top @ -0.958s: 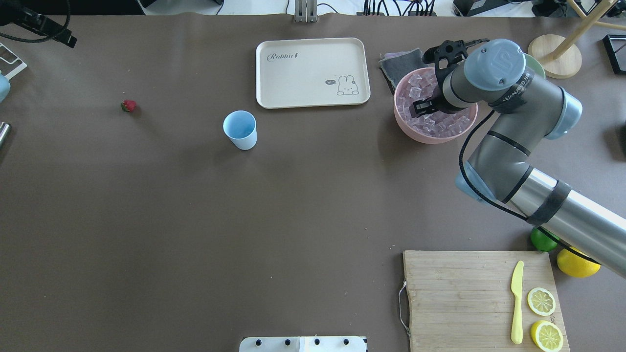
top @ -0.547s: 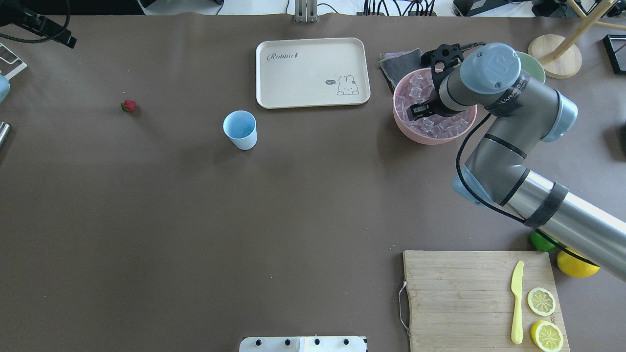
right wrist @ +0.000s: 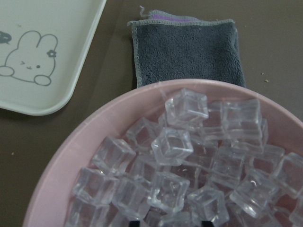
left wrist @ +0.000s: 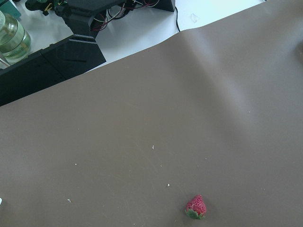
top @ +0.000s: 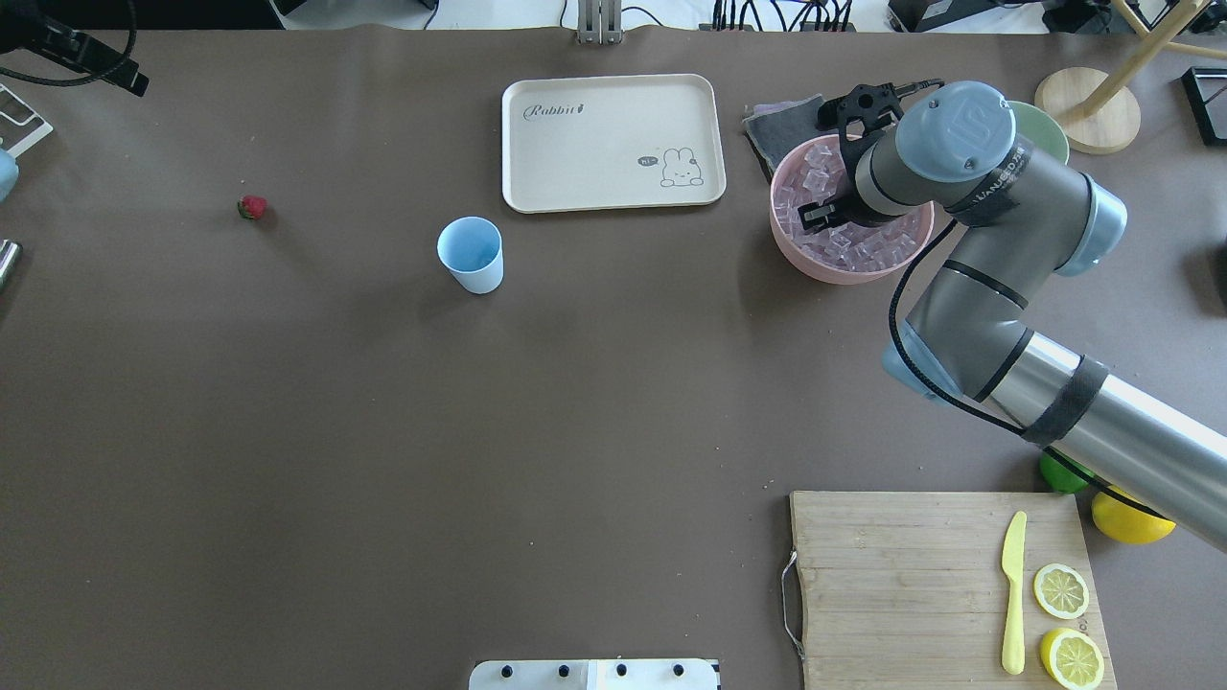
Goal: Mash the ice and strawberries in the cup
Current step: 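Carry the ice cube with the right gripper to the light blue cup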
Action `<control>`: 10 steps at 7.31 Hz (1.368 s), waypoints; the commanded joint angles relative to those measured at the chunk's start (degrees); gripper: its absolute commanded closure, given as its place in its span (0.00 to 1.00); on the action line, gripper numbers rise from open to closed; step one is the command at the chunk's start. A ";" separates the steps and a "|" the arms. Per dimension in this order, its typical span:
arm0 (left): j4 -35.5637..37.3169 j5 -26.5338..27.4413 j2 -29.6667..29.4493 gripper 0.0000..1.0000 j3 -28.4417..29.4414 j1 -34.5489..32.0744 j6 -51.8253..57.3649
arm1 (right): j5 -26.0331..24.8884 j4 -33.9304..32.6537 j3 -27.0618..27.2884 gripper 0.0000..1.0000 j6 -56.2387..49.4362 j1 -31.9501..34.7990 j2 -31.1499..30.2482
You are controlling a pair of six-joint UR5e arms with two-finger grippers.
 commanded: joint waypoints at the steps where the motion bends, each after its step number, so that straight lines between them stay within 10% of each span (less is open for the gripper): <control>1: 0.00 -0.01 0.02 0.02 0.12 0.00 -0.03 | 0.03 -0.03 -0.02 1.00 -1.41 0.13 0.00; 10: 0.09 1.21 -0.07 0.02 -1.37 0.18 -0.56 | 2.58 -0.30 7.19 1.00 0.68 5.67 6.30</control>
